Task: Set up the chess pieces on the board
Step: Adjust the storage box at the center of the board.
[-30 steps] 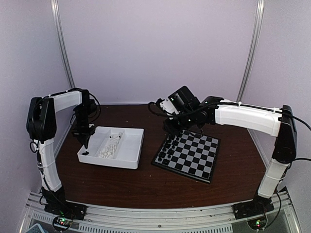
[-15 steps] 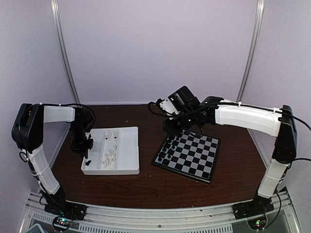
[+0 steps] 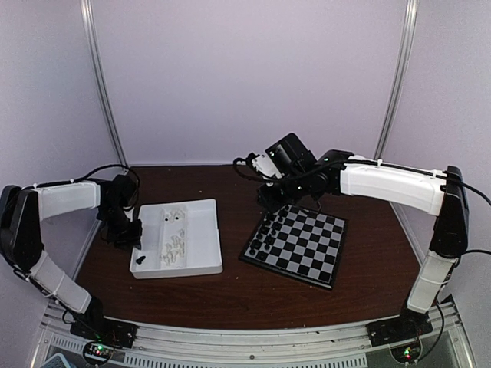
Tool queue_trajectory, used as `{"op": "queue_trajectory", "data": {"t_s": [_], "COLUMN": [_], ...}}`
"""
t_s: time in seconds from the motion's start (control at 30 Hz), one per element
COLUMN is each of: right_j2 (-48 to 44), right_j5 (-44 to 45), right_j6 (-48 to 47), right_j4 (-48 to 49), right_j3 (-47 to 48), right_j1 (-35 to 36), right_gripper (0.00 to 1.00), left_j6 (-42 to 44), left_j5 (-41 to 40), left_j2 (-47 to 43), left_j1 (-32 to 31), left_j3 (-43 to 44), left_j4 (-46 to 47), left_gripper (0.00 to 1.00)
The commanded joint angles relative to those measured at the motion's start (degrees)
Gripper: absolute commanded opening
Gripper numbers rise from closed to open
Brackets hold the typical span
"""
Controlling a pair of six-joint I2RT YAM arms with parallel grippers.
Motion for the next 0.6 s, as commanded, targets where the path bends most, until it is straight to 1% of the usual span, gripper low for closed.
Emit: {"op": "queue_trajectory", "data": {"t_s": [0.0, 0.1, 0.2, 0.3, 0.4, 0.57], "right_j2": [0.3, 0.4, 0.4, 0.5, 0.5, 0.2], "right_j5": [0.1, 0.1, 0.1, -1.3, -1.6, -1.3], "right_j6": [1.1, 1.3, 1.5, 1.6, 1.8, 1.9], "right_j4": [-0.3, -0.3, -0.2, -0.1, 0.1, 0.1], "right_j3": [1.6, 1.5, 1.2, 1.1, 1.1, 0.6], "right_j1": [0.3, 0.3, 0.3, 0.3, 0.3, 0.3], "right_gripper": [0.28, 0.28, 0.28, 0.28, 0.28, 0.28], "left_j6": [-2.7, -4.4, -5.0, -4.1, -2.3, -0.1], "left_j5": [-4.3, -6.8, -5.5, -4.9, -4.8, -6.0], "left_j2": [-5.2, -9.0, -11.1, -11.0, -9.2, -3.5], "left_j1": [-4.1, -7.5, -9.3, -10.2, -10.6, -10.7], "left_j3": [-1.0, -1.8, -3.2, -3.9, -3.7, -1.9], "left_j4": [-0.7, -2.2, -2.4, -2.4, -2.4, -2.7], "left_gripper": [0.35, 0.32, 0.19, 0.12, 0.11, 0.14]}}
